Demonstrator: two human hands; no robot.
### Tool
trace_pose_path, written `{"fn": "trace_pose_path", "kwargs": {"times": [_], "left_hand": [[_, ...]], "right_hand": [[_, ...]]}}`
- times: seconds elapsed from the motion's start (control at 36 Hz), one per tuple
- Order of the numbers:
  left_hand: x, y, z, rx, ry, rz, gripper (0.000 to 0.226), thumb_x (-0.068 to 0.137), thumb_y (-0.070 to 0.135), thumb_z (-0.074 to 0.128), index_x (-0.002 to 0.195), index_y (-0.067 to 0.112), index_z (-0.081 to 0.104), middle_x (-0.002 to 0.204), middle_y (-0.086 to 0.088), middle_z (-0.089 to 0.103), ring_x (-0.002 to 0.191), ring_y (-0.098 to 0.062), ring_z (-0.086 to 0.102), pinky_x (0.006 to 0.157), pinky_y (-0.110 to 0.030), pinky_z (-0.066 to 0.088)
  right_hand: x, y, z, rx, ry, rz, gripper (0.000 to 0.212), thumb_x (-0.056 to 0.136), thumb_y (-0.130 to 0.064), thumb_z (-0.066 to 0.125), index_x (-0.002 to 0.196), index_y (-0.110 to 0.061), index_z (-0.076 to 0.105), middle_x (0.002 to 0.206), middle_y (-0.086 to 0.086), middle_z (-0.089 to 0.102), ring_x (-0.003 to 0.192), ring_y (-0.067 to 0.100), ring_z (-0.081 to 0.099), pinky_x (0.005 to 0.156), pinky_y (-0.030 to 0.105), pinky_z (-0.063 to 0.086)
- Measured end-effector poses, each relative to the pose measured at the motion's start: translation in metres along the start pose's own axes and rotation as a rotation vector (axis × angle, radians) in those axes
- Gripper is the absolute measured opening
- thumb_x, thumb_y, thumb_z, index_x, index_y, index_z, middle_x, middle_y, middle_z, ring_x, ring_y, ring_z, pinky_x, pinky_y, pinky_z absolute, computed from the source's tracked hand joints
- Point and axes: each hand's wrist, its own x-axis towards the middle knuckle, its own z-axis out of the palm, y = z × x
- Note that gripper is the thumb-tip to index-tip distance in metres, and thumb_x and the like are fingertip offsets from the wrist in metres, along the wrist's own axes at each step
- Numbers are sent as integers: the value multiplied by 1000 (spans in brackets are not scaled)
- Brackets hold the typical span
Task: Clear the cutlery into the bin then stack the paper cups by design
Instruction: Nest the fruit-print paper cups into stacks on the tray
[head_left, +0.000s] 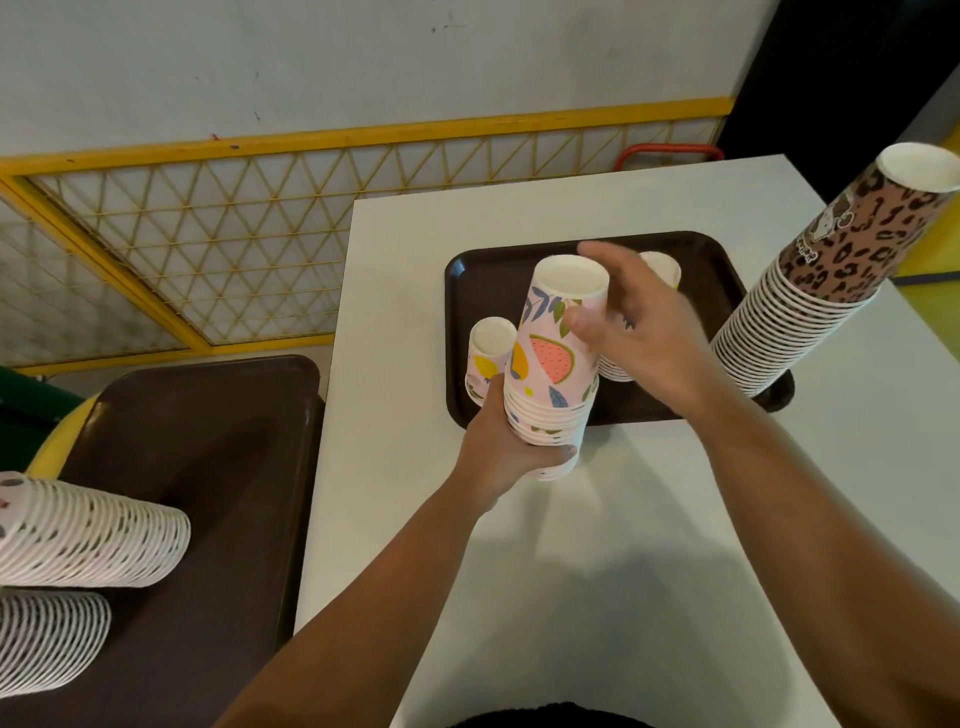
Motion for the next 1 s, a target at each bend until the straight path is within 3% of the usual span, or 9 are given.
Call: {"fn": "trace_pose_path", "kwargs": {"times": [0.11,0.33,0.39,0.5,0.56,0.64,0.78,0.92,1.0], "left_hand": [[-2,2,1,-10,-12,7,105,48,25,88,139,33,35,128,11,60,118,-10,56,103,-41,47],[-5,1,0,23,-20,3,103,42,37,85,133,38,38,122,17,62,113,-5,58,99,-35,49],[-5,0,-1,36,-18,3,102,43,33,86,134,36,40,119,18,63,111,-4,59,98,-34,49],[-6,-1,0,47,-19,12,98,50,25,85,136,33,39,117,19,64,110,-4,59,96,-30,49],[-5,-1,0,44,-16,8,98,50,25,85,136,32,39,118,17,63,111,-5,59,95,-29,49],[-5,-3,0,45,-4,5,96,50,26,85,134,33,40,120,15,63,112,-6,58,96,-28,48],[-4,-2,-1,47,-6,15,96,55,19,88,136,33,36,123,13,61,116,-9,56,97,-28,46],[-2,-2,-2,47,-9,13,94,59,13,88,135,31,36,121,13,60,115,-9,56,96,-27,45],[-2,-2,-3,42,-11,13,92,60,11,88,134,31,37,121,12,61,115,-9,56,96,-28,45]], "right_hand": [[-4,-2,7,4,-20,12,56,75,-30,73,124,-21,48,109,-9,62,103,8,61,78,14,51],[-3,-5,1,46,89,0,46,78,-35,69,118,-18,53,101,-9,66,94,3,63,72,9,51],[-2,-7,-2,75,115,13,43,78,-35,69,115,-18,55,99,-10,66,94,4,64,75,13,52],[4,-8,-9,175,189,49,50,75,-44,69,113,-13,57,105,0,69,96,13,66,84,40,56],[8,-8,-15,246,244,44,58,70,-50,67,111,-10,60,104,2,70,95,17,68,85,45,55],[14,-12,-25,384,336,21,53,73,-45,68,108,-6,62,103,6,71,96,21,68,87,46,54],[28,-13,-41,422,556,-15,56,70,-52,73,106,-12,60,100,-3,70,96,13,67,83,32,55],[42,9,-47,193,669,10,56,81,-37,68,122,-4,50,105,-8,63,91,-8,61,76,13,50],[47,23,-45,63,668,14,58,79,-41,68,122,-7,49,112,-2,62,93,-5,58,74,5,46]]}}
